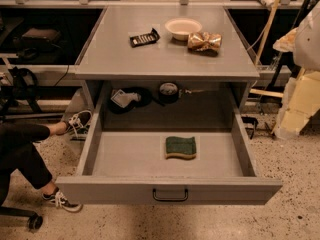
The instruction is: Pick sponge from top drawer and place on counter
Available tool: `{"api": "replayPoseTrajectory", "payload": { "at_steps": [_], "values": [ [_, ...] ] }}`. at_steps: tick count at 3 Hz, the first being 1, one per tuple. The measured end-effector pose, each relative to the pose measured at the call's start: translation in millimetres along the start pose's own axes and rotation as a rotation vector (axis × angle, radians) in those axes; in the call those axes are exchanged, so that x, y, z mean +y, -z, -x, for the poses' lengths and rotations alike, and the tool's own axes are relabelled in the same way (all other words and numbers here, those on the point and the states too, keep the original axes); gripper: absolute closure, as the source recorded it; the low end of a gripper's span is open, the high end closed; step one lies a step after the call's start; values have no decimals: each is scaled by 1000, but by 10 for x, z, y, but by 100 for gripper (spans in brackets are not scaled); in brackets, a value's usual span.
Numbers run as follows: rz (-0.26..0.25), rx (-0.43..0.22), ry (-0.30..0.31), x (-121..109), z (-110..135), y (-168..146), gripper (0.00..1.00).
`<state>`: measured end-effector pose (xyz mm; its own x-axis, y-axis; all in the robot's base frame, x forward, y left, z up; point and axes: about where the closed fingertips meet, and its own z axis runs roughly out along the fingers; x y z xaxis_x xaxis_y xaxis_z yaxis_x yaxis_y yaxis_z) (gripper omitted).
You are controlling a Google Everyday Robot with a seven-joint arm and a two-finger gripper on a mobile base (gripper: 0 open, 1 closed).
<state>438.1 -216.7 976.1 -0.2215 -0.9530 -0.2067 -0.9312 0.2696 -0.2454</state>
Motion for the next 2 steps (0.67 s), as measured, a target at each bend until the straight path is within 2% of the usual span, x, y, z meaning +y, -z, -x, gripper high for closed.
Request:
{"api": "replayPoseTrajectory", "payload": {
  "at_steps": [1,2],
  "values": [
    [0,0,0,0,0,0,0],
    [-14,-19,-13,-121,32,-44,0]
  ]
}}
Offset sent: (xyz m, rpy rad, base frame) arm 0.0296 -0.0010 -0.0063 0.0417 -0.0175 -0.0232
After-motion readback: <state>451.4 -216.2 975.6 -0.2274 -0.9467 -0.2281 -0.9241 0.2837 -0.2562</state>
